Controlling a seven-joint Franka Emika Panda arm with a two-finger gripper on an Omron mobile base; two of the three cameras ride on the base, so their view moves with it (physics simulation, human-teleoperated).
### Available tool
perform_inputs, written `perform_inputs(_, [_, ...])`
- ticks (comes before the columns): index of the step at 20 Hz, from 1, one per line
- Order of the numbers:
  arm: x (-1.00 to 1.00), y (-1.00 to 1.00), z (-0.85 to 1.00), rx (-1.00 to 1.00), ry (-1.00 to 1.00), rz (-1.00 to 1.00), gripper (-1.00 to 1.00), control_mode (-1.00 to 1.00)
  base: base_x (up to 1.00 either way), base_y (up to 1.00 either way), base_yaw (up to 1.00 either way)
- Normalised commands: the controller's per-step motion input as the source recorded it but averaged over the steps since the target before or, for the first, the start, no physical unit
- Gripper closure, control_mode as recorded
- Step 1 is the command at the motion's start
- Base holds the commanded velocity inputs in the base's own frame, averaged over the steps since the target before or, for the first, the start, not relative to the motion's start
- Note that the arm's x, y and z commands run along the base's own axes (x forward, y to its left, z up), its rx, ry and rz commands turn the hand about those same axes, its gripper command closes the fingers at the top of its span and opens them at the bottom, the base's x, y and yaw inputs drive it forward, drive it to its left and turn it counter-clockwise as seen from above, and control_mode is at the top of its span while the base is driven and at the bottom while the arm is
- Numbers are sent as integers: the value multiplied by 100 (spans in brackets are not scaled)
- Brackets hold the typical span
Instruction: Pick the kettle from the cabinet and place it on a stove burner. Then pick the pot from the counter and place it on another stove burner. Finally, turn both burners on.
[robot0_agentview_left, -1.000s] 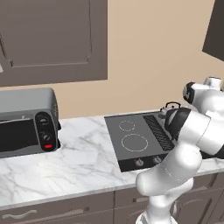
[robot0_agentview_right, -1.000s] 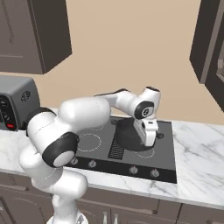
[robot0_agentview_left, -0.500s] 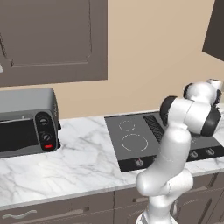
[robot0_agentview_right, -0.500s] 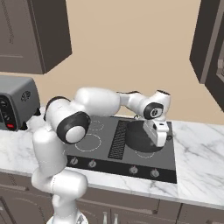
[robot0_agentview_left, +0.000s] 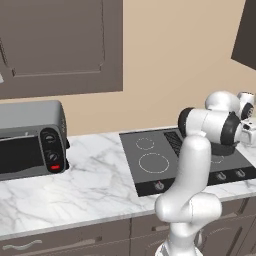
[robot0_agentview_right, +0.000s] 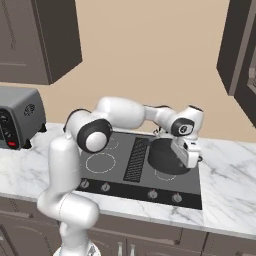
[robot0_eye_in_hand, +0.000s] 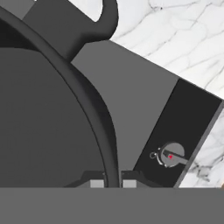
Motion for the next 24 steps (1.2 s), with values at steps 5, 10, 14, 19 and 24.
perform_inputs(5, [13,-19,-28,0,0,1,100,-100,0,0,0])
perform_inputs(10, [-8,-21,-9,0,-2,1,100,-100,0,0,0])
perform_inputs(14, [-23,-4,-1,0,-6,1,100,-100,0,0,0])
perform_inputs(19, [-1,0,-13,0,-1,0,100,-100,0,0,0])
perform_inputs(24, [0,0,-22,0,0,0,100,-100,0,0,0])
